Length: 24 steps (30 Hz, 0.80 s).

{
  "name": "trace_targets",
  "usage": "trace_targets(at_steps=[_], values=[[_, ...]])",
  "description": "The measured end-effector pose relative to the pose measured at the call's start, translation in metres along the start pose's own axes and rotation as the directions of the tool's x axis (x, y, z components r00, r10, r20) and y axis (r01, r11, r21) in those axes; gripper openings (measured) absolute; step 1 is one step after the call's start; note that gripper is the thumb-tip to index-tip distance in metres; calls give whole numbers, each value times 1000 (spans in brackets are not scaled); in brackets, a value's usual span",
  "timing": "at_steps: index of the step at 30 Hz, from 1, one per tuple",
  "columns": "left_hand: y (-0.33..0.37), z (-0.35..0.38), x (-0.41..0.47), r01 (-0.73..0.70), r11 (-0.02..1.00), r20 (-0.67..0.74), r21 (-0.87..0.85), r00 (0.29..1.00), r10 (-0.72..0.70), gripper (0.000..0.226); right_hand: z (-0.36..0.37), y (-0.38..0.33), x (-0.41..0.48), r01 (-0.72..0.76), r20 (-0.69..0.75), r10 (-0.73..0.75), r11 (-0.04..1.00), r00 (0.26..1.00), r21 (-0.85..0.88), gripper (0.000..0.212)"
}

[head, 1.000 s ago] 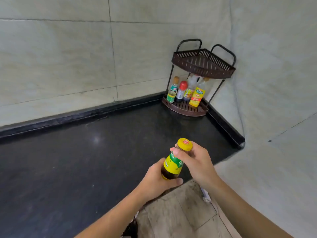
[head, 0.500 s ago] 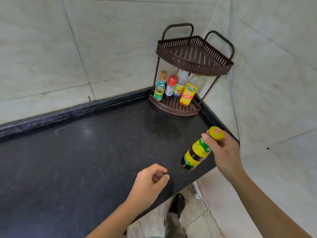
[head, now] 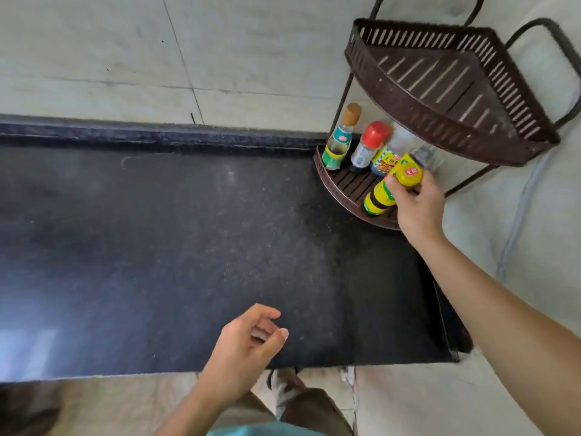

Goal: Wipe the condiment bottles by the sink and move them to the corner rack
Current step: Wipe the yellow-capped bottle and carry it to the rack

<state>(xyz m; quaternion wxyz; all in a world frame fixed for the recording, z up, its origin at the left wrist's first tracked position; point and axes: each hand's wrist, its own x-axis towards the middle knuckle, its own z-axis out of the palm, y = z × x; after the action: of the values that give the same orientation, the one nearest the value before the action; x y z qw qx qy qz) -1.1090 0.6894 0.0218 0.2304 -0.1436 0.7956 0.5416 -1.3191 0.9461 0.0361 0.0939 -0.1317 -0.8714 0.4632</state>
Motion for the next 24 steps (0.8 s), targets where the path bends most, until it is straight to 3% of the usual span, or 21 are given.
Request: trace_targets(at_steps=[7, 12, 18, 24], values=[[-12, 32, -20, 161, 987, -70, -24, 984, -162, 13, 47, 24, 67, 38, 9, -37, 992, 999, -122, 54], [-16, 36, -24, 232, 971, -137, -62, 962, -238, 12, 67, 30, 90, -28, -27, 22, 965, 999, -261, 55], [-14, 33, -19, 232, 971, -156, -52, 959, -237, 14, 71, 30, 107, -39, -10, 37, 944, 999, -328, 64], [-9, 20, -13, 199, 980, -161, 0, 967, -196, 12, 63, 17, 108, -113, 55, 145, 915, 988, -387, 66]])
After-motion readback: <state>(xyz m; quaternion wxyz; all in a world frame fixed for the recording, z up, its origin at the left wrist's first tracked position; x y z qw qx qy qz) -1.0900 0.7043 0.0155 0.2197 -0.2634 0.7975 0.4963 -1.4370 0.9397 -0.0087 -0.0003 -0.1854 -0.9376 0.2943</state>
